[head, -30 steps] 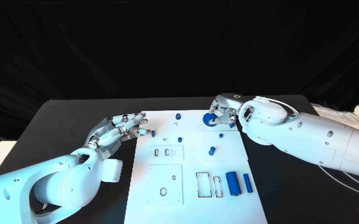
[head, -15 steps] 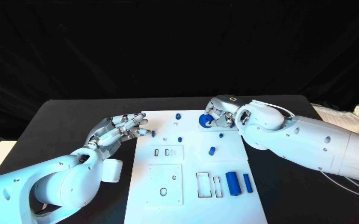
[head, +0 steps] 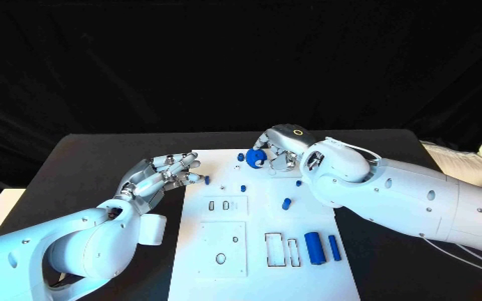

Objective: Assemble the parts on the task board

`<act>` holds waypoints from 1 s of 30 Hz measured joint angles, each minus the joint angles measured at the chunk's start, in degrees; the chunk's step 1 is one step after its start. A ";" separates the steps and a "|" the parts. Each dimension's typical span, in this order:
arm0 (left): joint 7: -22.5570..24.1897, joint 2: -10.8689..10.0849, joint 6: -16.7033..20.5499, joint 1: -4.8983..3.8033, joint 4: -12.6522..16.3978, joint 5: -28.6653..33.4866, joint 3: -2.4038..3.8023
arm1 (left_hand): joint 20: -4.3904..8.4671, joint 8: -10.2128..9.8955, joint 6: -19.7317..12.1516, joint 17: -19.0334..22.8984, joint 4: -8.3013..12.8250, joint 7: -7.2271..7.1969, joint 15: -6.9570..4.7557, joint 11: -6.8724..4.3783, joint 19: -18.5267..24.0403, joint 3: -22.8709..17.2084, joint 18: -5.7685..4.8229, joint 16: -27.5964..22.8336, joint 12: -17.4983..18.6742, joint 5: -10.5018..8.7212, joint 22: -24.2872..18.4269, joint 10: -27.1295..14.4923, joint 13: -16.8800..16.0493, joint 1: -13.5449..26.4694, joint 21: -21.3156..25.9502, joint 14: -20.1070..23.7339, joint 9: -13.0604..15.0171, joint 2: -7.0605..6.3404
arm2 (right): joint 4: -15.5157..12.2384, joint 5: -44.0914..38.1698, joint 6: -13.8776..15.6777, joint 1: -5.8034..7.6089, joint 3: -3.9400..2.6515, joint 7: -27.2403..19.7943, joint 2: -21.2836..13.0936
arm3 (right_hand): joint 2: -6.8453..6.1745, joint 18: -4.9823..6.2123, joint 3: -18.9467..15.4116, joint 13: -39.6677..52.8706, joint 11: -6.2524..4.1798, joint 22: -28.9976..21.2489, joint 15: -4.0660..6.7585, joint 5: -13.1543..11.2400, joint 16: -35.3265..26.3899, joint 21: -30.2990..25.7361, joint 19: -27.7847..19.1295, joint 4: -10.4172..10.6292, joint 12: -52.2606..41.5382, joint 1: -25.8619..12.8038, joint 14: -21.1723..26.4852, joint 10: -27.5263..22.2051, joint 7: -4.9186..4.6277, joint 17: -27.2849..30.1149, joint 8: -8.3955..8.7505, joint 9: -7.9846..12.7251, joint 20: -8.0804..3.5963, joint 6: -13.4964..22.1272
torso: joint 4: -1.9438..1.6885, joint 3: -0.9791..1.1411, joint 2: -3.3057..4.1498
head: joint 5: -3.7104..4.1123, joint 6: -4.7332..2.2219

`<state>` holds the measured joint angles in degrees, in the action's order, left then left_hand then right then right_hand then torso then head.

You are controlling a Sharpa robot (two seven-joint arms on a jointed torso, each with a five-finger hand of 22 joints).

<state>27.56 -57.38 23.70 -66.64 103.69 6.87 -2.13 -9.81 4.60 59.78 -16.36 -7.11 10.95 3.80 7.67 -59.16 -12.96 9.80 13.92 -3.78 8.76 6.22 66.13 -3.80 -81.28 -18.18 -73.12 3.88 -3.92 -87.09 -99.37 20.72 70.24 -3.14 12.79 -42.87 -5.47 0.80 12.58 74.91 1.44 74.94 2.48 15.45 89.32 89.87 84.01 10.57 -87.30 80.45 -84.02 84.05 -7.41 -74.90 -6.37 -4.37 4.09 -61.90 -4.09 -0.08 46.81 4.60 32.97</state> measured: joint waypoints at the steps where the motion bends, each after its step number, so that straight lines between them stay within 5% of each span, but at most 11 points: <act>1: 0.00 0.00 0.00 0.00 0.00 0.00 0.00 | 0.00 0.00 0.00 0.00 0.00 0.00 0.00 0.00 0.00 0.00 0.01 0.00 0.00 0.00 0.00 0.00 0.00 0.00 0.00 0.00 0.00 0.00 | -0.06 -0.28 0.14 0.01 0.07 0.09 0.52 | 0.00 0.00 0.00 0.00 0.00 0.00 0.00 0.00 0.00 0.00 0.00 0.00 0.00 0.00 0.00 0.00 0.00 0.00 0.00 0.00 0.00 0.00 | 0.00 -0.02 0.00 | -0.05 0.01; 15: -0.05 0.32 -0.04 0.00 -0.06 0.00 0.00 | 0.00 0.00 0.00 -0.04 0.00 0.00 0.00 0.00 0.00 0.00 0.00 0.00 0.00 0.00 0.01 0.00 0.00 0.00 0.00 0.00 0.00 0.00 | 3.49 -3.08 -0.63 -0.27 1.57 1.29 6.85 | 0.44 0.01 0.33 -0.01 0.01 -0.01 -0.01 -0.85 0.00 0.00 0.00 -0.33 0.00 -0.32 0.00 0.00 0.00 -0.04 -0.01 0.05 -0.41 0.00 | -0.04 -0.01 0.05 | -0.63 0.39; 30: -0.09 0.35 -0.07 0.00 -0.11 0.00 0.00 | 0.00 0.00 0.00 -0.04 0.00 0.00 0.00 0.00 0.00 0.00 0.00 0.00 0.00 0.00 0.01 0.00 0.00 0.00 0.00 0.00 0.00 0.00 | 6.67 -4.32 -3.55 -0.27 1.77 2.79 8.71 | 0.54 0.01 0.46 0.04 0.02 -0.02 -0.01 -3.36 0.00 0.00 0.00 -0.48 0.61 -3.04 0.00 0.01 0.00 -0.03 0.41 0.12 -0.40 0.00 | 0.10 0.07 0.03 | -0.77 0.56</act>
<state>27.47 -57.04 23.63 -66.64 103.58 6.87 -2.13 -9.81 4.60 59.78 -16.39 -7.11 10.95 3.80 7.67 -59.16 -12.96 9.80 13.92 -3.78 8.76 6.23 66.13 -3.80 -81.27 -18.18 -73.12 3.88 -3.92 -80.42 -103.69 17.17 69.97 -1.37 15.58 -34.15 -4.93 0.81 13.03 74.95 1.46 74.92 2.47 12.09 89.32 89.87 84.01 10.09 -86.69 77.41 -84.02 84.06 -7.41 -74.93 -5.96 -4.25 3.69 -61.91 -3.99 -0.02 46.84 3.83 33.53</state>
